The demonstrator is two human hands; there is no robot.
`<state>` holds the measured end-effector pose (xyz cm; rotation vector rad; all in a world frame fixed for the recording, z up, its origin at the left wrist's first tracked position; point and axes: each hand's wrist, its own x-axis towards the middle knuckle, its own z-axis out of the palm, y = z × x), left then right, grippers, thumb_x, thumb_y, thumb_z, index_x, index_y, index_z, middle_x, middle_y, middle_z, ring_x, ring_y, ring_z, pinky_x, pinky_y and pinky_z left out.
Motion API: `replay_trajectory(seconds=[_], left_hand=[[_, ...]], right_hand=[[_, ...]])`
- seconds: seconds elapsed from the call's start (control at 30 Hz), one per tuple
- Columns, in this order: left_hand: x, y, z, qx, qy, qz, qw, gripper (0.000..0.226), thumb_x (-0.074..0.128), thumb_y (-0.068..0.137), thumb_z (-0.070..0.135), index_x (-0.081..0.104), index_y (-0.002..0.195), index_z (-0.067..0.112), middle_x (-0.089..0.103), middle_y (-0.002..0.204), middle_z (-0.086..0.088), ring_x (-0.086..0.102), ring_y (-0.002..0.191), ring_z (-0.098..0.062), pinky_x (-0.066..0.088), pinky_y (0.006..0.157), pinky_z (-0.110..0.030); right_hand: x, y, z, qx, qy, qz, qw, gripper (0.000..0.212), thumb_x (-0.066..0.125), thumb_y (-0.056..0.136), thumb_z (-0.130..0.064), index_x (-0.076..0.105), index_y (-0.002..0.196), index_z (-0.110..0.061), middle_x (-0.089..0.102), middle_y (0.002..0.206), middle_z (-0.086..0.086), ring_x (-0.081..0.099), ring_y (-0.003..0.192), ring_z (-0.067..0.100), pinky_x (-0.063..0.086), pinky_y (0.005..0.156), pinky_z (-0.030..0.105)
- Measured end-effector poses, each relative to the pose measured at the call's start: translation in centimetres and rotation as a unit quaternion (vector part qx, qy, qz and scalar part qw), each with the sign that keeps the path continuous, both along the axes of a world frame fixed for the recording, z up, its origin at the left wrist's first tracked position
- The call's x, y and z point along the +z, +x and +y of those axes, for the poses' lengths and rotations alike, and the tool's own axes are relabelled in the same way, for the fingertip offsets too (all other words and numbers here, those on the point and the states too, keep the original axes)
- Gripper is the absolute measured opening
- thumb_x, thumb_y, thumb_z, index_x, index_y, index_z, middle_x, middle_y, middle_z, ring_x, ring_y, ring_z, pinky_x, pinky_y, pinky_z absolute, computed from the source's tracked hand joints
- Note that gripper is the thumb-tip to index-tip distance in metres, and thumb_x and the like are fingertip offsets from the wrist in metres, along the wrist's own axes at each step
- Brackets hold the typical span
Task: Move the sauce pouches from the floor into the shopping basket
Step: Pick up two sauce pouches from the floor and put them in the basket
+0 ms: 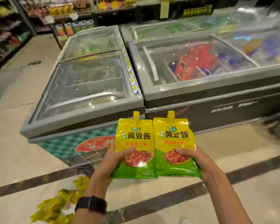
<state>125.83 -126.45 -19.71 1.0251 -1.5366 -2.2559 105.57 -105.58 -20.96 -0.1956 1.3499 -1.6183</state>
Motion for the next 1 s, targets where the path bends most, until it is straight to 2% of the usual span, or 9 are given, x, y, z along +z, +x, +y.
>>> replay_trajectory(seconds=[0.17, 0.23, 0.33, 0.43, 0.57, 0.63, 0.73, 0.93, 1.0], left_hand=[[-0.4, -12.2, 5.8, -0.108, -0.001, -0.019, 0.994, 0.090, 0.090, 0.053, 0.034, 0.054, 0.133, 0.016, 0.074, 0.116, -0.013, 0.073, 0.100, -0.037, 0.061, 0.077, -0.043], [-0.7, -17.0, 8.5, -0.147, 0.001, -0.018, 0.989, 0.093, 0.093, 0.052, 0.034, 0.053, 0.134, 0.016, 0.073, 0.118, -0.014, 0.072, 0.102, -0.038, 0.060, 0.081, -0.046], [-1.2, -23.4, 12.0, -0.176, -0.016, -0.027, 0.984, 0.110, 0.100, 0.037, 0.042, 0.054, 0.134, 0.016, 0.075, 0.114, -0.012, 0.074, 0.098, -0.035, 0.058, 0.086, -0.049], [-1.2, -30.4, 15.9, -0.224, -0.028, -0.031, 0.974, 0.096, 0.099, 0.040, 0.035, 0.060, 0.126, 0.017, 0.078, 0.105, -0.009, 0.076, 0.089, -0.029, 0.058, 0.080, -0.042], [-1.5, -38.6, 19.7, -0.300, -0.043, -0.027, 0.953, 0.107, 0.098, 0.033, 0.047, 0.061, 0.127, 0.015, 0.077, 0.107, -0.009, 0.076, 0.093, -0.028, 0.057, 0.080, -0.039], [-1.8, -42.6, 21.1, -0.327, -0.045, -0.021, 0.944, 0.104, 0.098, 0.029, 0.048, 0.062, 0.122, 0.018, 0.078, 0.105, -0.006, 0.076, 0.091, -0.026, 0.056, 0.080, -0.039], [-2.6, -49.1, 23.1, -0.373, -0.049, -0.018, 0.926, 0.111, 0.099, 0.026, 0.054, 0.061, 0.124, 0.019, 0.077, 0.109, -0.009, 0.074, 0.097, -0.031, 0.055, 0.091, -0.047], [-4.4, -63.6, 26.9, -0.445, 0.011, -0.031, 0.895, 0.110, 0.101, 0.033, 0.041, 0.057, 0.130, 0.014, 0.074, 0.112, -0.017, 0.073, 0.098, -0.038, 0.055, 0.092, -0.055], [-4.2, -68.1, 28.4, -0.468, 0.037, -0.032, 0.883, 0.099, 0.098, 0.040, 0.031, 0.057, 0.129, 0.016, 0.074, 0.112, -0.017, 0.073, 0.097, -0.038, 0.058, 0.085, -0.053]], right_hand=[[0.2, -7.3, 9.7, -0.091, -0.005, -0.022, 0.996, 0.103, 0.100, 0.025, -0.027, 0.064, 0.120, -0.007, 0.071, 0.113, 0.021, 0.071, 0.097, 0.038, 0.062, 0.072, 0.043], [-0.2, -10.1, 13.7, -0.129, -0.005, -0.024, 0.991, 0.103, 0.100, 0.026, -0.027, 0.064, 0.120, -0.008, 0.071, 0.114, 0.020, 0.072, 0.097, 0.037, 0.061, 0.070, 0.042], [-0.1, -13.6, 18.2, -0.177, -0.002, -0.021, 0.984, 0.102, 0.100, 0.025, -0.027, 0.064, 0.119, -0.010, 0.072, 0.113, 0.020, 0.072, 0.097, 0.037, 0.062, 0.071, 0.042], [-0.2, -17.1, 23.2, -0.244, -0.007, -0.018, 0.970, 0.103, 0.100, 0.023, -0.028, 0.065, 0.119, -0.010, 0.072, 0.112, 0.020, 0.072, 0.095, 0.037, 0.062, 0.069, 0.042], [-0.3, -21.1, 27.8, -0.305, -0.020, -0.022, 0.952, 0.085, 0.096, 0.036, -0.016, 0.066, 0.115, -0.008, 0.074, 0.107, 0.019, 0.074, 0.085, 0.032, 0.060, 0.062, 0.037], [-0.5, -23.1, 29.3, -0.338, -0.026, -0.025, 0.941, 0.092, 0.098, 0.029, -0.020, 0.066, 0.115, -0.008, 0.074, 0.108, 0.019, 0.074, 0.086, 0.032, 0.060, 0.062, 0.037], [-1.3, -26.7, 31.2, -0.384, -0.022, -0.029, 0.923, 0.104, 0.101, 0.020, -0.027, 0.065, 0.116, -0.010, 0.073, 0.109, 0.019, 0.074, 0.089, 0.034, 0.061, 0.063, 0.038], [-1.9, -36.0, 34.2, -0.460, 0.008, -0.032, 0.887, 0.107, 0.101, 0.026, -0.027, 0.062, 0.124, -0.007, 0.072, 0.113, 0.020, 0.071, 0.097, 0.038, 0.061, 0.072, 0.043], [-1.7, -39.1, 35.3, -0.482, 0.010, -0.035, 0.875, 0.107, 0.101, 0.026, -0.026, 0.062, 0.124, -0.007, 0.071, 0.113, 0.021, 0.072, 0.096, 0.038, 0.061, 0.072, 0.044]])
